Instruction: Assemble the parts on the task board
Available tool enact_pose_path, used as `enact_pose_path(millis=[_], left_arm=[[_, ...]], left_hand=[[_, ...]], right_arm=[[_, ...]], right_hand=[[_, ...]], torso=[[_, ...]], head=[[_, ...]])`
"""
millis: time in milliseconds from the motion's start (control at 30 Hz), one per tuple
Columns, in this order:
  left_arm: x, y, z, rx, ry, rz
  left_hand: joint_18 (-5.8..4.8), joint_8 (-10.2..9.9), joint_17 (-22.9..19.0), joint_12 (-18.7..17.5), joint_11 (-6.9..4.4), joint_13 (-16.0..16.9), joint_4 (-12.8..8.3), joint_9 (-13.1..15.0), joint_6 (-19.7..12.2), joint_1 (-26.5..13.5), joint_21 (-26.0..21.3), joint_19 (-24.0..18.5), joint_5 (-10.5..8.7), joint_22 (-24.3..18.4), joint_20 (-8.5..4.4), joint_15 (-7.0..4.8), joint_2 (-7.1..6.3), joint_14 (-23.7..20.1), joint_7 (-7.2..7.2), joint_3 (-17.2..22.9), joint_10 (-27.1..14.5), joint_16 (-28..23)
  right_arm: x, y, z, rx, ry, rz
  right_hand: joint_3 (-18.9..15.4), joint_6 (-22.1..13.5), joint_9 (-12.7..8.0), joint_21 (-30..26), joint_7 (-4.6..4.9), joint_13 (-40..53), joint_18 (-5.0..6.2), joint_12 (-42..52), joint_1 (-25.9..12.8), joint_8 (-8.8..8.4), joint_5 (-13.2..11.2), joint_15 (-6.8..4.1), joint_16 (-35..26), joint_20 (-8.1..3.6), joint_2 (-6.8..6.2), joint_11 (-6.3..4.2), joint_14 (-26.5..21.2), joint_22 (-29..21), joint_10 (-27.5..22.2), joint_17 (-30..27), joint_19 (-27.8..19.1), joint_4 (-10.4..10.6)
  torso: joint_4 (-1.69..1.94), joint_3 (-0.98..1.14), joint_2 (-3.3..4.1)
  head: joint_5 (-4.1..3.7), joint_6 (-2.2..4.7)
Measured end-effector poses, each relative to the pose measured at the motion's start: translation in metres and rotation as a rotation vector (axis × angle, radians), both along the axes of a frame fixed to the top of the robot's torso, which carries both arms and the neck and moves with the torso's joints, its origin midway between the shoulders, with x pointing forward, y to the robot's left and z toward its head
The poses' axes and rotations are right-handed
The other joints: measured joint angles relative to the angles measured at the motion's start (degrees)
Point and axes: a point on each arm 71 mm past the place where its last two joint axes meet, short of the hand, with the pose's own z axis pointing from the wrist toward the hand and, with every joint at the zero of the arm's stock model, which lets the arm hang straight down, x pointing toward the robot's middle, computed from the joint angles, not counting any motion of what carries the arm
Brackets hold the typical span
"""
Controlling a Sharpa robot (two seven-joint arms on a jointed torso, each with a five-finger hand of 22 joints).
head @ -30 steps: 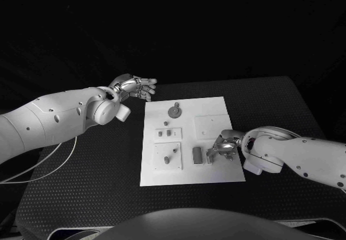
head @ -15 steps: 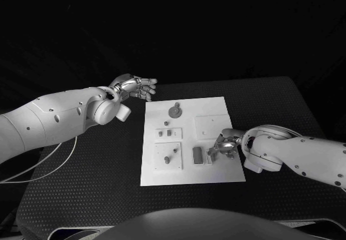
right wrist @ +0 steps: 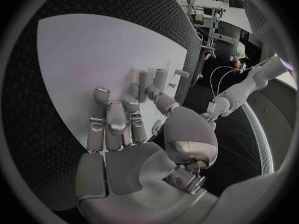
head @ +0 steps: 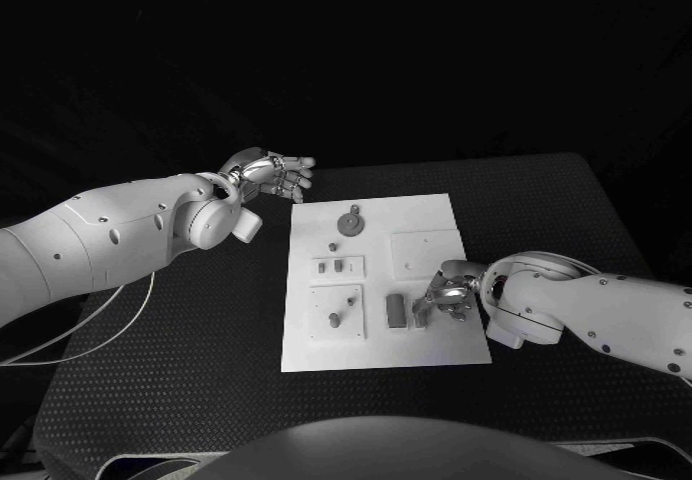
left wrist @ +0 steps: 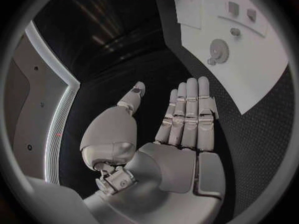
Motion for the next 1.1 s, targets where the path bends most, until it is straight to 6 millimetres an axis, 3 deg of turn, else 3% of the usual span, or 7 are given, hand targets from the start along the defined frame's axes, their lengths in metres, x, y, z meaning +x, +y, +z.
enact_pose_path(millis=[600, 833, 1100], left_arm=[[-0.0002, 0.0002, -0.0001, 0.0, 0.001, 0.0], [-0.0002, 0.0002, -0.0002, 0.001, 0.002, 0.0], [-0.0001, 0.0001, -0.0002, 0.001, 0.003, 0.0]], left_hand=[[-0.12, 0.0, 0.04, 0.0, 0.0, 0.0, 0.0, 0.0, 0.0, 0.0, 0.0, 0.0, 0.0, 0.01, 0.0, 0.0, 0.0, 0.0, 0.0, 0.0, 0.0, 0.0], [-0.18, 0.0, 0.09, 0.0, 0.0, 0.0, 0.0, 0.0, 0.0, -0.2, 0.0, 0.0, 0.0, -0.04, 0.0, 0.0, 0.2, 0.0, 0.0, 0.0, 0.0, 0.0], [-0.43, 0.0, 0.09, 0.0, 0.0, 0.0, 0.0, 0.0, 0.0, -0.19, 0.0, 0.0, 0.0, -0.03, 0.0, 0.0, 0.19, 0.0, 0.0, 0.0, 0.0, 0.0]], right_arm=[[0.0, -0.0006, -0.0013, 0.004, 0.015, -0.006], [0.0003, -0.0011, -0.0025, 0.004, 0.012, -0.012], [0.0004, -0.0011, -0.0024, 0.006, 0.008, -0.017]], right_hand=[[0.0, 0.01, 0.07, -0.23, -0.01, 0.0, -0.03, 0.0, 0.0, 0.07, 0.0, 0.05, 0.0, 0.0, 0.0, 0.08, -0.01, 0.0, -0.08, -0.1, 0.0, 0.0], [0.33, -0.33, -0.25, -0.45, 0.32, -0.06, -0.04, 0.0, -1.69, -0.45, 0.0, -0.03, -0.22, 0.0, -1.69, 0.09, -0.41, 0.0, -0.1, -0.42, 0.0, 1.28], [0.55, -0.33, -0.25, -0.45, 0.32, -0.05, -0.05, 0.0, -1.8, -0.44, 0.0, -0.03, -0.22, 0.0, -1.8, 0.1, -0.42, 0.0, -0.1, -0.41, 0.0, 1.82]], torso=[[-0.02, -0.01, -0.01], [-0.01, 0.02, -0.01], [-0.01, 0.02, -0.01]], head=[[0.04, 0.0], [0.03, 0.0], [0.03, -0.01]])
